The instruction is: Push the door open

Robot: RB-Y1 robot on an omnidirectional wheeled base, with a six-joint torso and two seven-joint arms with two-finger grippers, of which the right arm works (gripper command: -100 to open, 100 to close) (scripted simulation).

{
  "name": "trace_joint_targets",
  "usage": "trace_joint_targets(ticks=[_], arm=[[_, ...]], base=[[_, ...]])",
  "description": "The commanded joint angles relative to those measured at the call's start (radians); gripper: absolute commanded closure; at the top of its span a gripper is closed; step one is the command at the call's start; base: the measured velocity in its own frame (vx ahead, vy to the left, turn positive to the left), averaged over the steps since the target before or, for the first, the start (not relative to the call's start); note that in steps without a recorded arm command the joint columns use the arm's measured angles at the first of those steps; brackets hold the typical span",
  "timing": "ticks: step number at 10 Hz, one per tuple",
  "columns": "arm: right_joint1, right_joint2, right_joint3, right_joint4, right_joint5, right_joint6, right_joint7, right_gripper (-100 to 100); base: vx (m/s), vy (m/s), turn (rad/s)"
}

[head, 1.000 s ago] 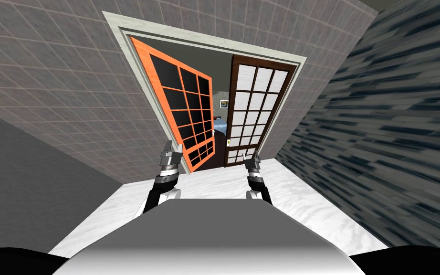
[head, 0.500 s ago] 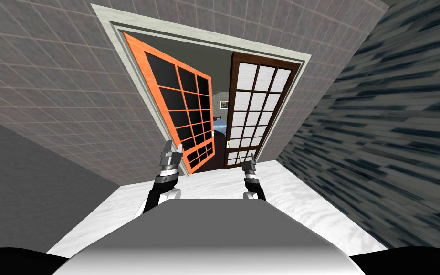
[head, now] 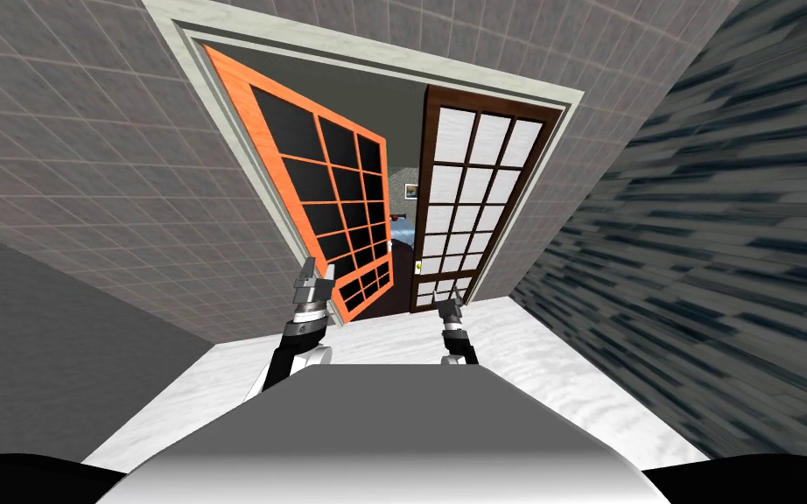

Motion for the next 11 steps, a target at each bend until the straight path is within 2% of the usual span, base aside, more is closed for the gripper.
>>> trace_joint_targets(ticks=[1,11], arm=[[-0.007,-0.002,0.017,0.042,-0.011,-0.018,-0.034,-100],[-0.062,0.005,0.118,0.287,-0.074,-0.107,-0.225,-100]], base=[[0.089,-0.045,0.019],[0.098,-0.041,0.017]])
